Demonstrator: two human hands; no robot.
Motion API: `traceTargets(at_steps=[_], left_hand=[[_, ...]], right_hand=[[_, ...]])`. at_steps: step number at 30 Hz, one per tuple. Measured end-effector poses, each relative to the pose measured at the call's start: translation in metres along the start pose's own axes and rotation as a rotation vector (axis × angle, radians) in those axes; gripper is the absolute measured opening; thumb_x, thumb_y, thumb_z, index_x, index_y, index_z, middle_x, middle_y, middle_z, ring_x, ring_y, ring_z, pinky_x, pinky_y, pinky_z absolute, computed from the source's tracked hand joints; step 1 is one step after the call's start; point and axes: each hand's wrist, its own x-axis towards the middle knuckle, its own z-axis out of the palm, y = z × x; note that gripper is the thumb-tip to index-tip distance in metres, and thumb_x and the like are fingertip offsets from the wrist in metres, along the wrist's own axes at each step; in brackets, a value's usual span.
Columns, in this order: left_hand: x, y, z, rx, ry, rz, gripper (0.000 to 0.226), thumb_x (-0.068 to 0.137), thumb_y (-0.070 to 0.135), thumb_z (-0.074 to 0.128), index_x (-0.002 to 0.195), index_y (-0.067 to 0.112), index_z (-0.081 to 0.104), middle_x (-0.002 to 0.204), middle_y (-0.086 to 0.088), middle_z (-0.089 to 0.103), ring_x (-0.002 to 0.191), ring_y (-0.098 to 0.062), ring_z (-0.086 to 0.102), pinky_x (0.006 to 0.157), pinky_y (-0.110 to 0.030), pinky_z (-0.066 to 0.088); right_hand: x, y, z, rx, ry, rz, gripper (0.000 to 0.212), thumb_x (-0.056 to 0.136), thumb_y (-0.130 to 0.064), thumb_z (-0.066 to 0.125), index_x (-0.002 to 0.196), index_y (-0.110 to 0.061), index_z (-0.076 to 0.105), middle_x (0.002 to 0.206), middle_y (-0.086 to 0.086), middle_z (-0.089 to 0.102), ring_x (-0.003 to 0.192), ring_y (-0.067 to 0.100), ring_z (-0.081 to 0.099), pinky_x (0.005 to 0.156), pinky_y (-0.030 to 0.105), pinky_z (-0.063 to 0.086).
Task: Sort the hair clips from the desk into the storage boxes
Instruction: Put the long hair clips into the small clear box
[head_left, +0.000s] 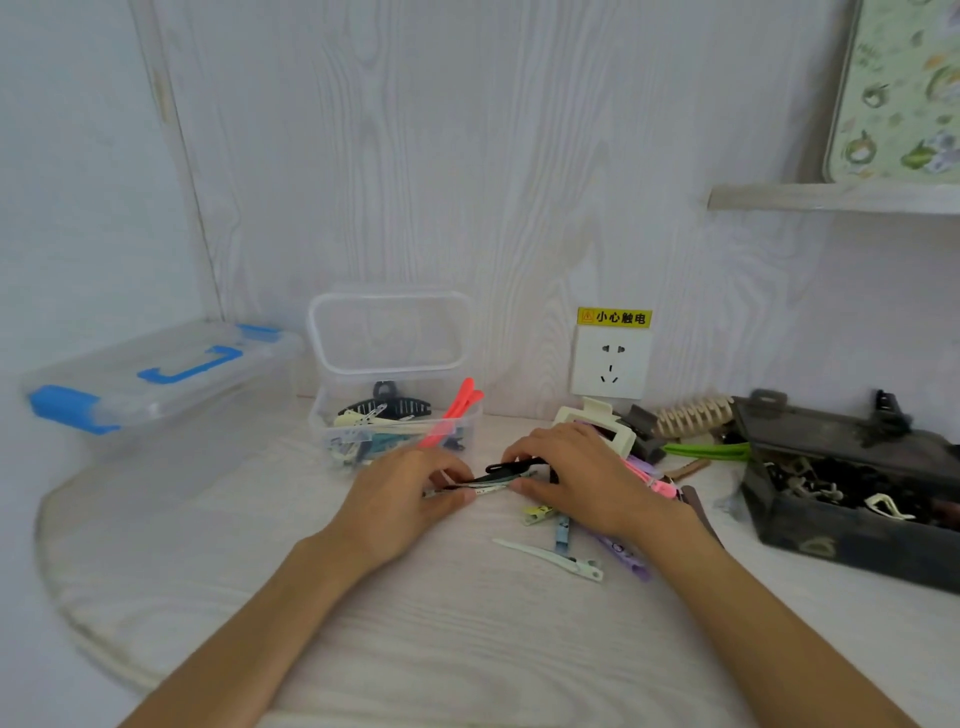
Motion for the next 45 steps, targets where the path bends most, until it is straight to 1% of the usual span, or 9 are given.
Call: traceTargets(at_steps=[7,14,19,25,31,35,37,41,45], left_hand=[[0.002,-0.001,-0.004,-0.031,0.068,0.109,0.014,0.088,0.031,0.058,0.099,0.031,0.067,0.088,0.013,0.066,0.080,-0.004,0.055,0.070,-0.024,0.042],[0.014,-0.017,-0.027,-0.036,0.667,0.145,0.026,0.090,0.019,0.051,0.111,0.019,0.067,0.105,0.005,0.066,0.095,-0.012,0.055,0.083,-0.025,0.041],[0.021,-0.041,-0.030,-0.082,0.606,-0.096,0.031,0.087,0.001,0.055,0.108,0.021,0.068,0.103,0.002,0.065,0.096,-0.018,0.055,0.081,-0.018,0.035],[0.018,-0.036,-0.028,-0.112,0.509,-0.242,0.038,0.089,0.001,0.043,0.116,0.017,0.065,0.116,-0.002,0.066,0.107,-0.021,0.057,0.088,-0.022,0.035],[0.015,-0.033,-0.025,0.026,0.542,-0.333,0.026,0.094,0.018,0.045,0.102,0.014,0.069,0.098,-0.010,0.071,0.090,-0.032,0.059,0.082,-0.036,0.043],[0.014,-0.030,-0.023,0.044,0.501,-0.391,0.033,0.098,0.025,0.038,0.104,0.012,0.067,0.102,-0.010,0.067,0.096,-0.027,0.056,0.079,-0.036,0.043],[0.013,-0.031,-0.022,0.053,0.496,-0.394,0.034,0.098,0.026,0.036,0.103,0.013,0.067,0.104,-0.008,0.066,0.099,-0.026,0.055,0.077,-0.035,0.042],[0.013,-0.040,-0.018,0.111,0.523,-0.268,0.040,0.094,0.028,0.031,0.091,0.012,0.068,0.092,-0.006,0.070,0.086,-0.026,0.060,0.079,-0.035,0.042],[0.011,-0.031,-0.021,0.160,0.614,-0.114,0.038,0.089,0.035,0.032,0.095,0.021,0.067,0.097,0.005,0.068,0.092,-0.019,0.056,0.083,-0.028,0.033]], right_hand=[[0.002,-0.005,-0.008,-0.017,0.133,-0.057,0.024,0.092,-0.029,0.054,0.116,-0.029,0.056,0.105,-0.008,0.057,0.100,0.013,0.047,0.085,0.027,0.034],[0.031,-0.042,-0.014,-0.008,0.560,-0.139,0.026,0.091,-0.018,0.054,0.117,-0.022,0.056,0.106,-0.003,0.058,0.097,0.012,0.046,0.084,0.023,0.033],[0.079,-0.057,0.000,0.051,0.435,-0.116,0.027,0.089,-0.012,0.054,0.112,-0.024,0.061,0.101,-0.002,0.059,0.095,0.016,0.049,0.076,0.022,0.025],[0.089,-0.056,0.014,0.262,0.211,-0.017,0.026,0.094,-0.016,0.049,0.112,-0.022,0.067,0.108,0.002,0.069,0.097,0.018,0.059,0.091,0.031,0.041],[0.062,-0.037,-0.012,0.528,0.346,0.163,0.030,0.099,-0.016,0.039,0.121,-0.019,0.059,0.128,-0.001,0.058,0.122,0.013,0.049,0.106,0.023,0.031],[0.053,-0.044,-0.010,0.432,-0.008,0.218,0.045,0.102,-0.027,0.025,0.144,-0.011,0.030,0.150,0.004,0.035,0.138,0.017,0.029,0.109,0.020,0.017],[0.056,-0.055,-0.002,0.319,-0.069,0.180,0.043,0.103,-0.027,0.021,0.137,-0.009,0.040,0.143,0.008,0.042,0.135,0.021,0.031,0.110,0.026,0.016],[0.071,-0.064,0.010,0.172,0.034,0.167,0.043,0.099,-0.027,0.031,0.085,-0.015,0.069,0.094,0.007,0.066,0.103,0.025,0.052,0.091,0.034,0.034],[0.068,-0.052,-0.007,0.228,0.247,0.210,0.036,0.099,-0.031,0.036,0.099,-0.023,0.071,0.108,0.003,0.066,0.106,0.019,0.050,0.092,0.034,0.035]])
